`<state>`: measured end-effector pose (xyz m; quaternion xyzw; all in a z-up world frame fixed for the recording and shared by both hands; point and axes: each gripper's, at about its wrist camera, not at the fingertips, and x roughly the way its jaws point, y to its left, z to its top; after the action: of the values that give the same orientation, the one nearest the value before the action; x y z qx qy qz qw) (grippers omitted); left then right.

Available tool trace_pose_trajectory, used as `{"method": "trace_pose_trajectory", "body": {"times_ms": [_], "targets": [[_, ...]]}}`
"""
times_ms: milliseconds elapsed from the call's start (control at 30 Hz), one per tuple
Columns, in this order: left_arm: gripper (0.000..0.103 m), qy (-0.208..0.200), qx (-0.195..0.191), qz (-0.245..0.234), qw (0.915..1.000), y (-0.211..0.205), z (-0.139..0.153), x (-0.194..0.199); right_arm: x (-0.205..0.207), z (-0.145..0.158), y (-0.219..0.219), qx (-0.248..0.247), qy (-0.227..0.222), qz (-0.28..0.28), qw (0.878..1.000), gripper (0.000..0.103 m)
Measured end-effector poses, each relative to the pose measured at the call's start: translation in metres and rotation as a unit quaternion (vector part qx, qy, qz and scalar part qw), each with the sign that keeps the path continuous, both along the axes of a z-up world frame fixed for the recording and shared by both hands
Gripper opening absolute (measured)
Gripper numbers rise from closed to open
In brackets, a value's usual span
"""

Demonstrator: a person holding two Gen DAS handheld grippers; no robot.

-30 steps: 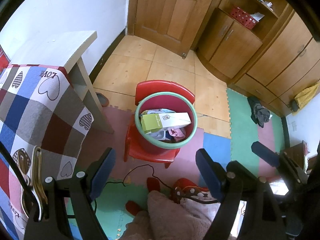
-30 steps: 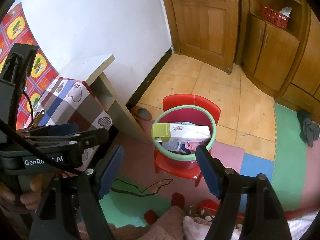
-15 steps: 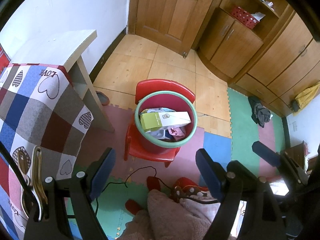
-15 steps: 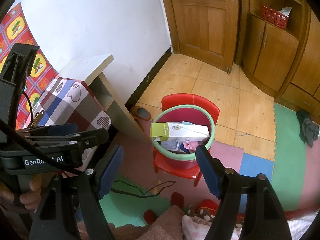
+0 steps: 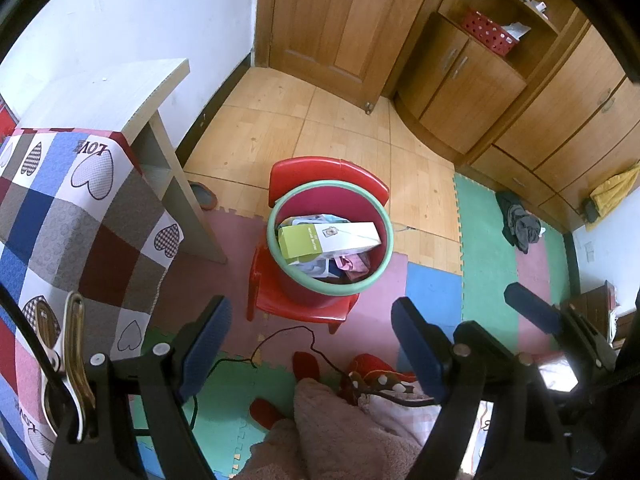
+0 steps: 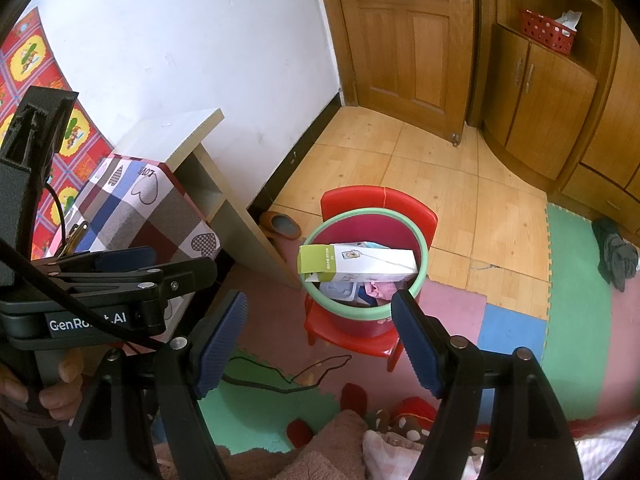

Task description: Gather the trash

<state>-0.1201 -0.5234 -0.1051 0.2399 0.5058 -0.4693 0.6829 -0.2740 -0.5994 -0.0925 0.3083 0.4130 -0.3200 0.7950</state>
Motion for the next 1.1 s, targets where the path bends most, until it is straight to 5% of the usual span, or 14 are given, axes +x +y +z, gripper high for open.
{"method": "trace_pose_trajectory", "body": {"times_ms": [1100], "targets": [[0.085, 0.013, 0.002, 0.004, 0.9999, 0.002, -0.006, -0.009, -0.006, 0.0, -0.006, 0.002, -0.001, 0.0, 1.0, 0.076]]}}
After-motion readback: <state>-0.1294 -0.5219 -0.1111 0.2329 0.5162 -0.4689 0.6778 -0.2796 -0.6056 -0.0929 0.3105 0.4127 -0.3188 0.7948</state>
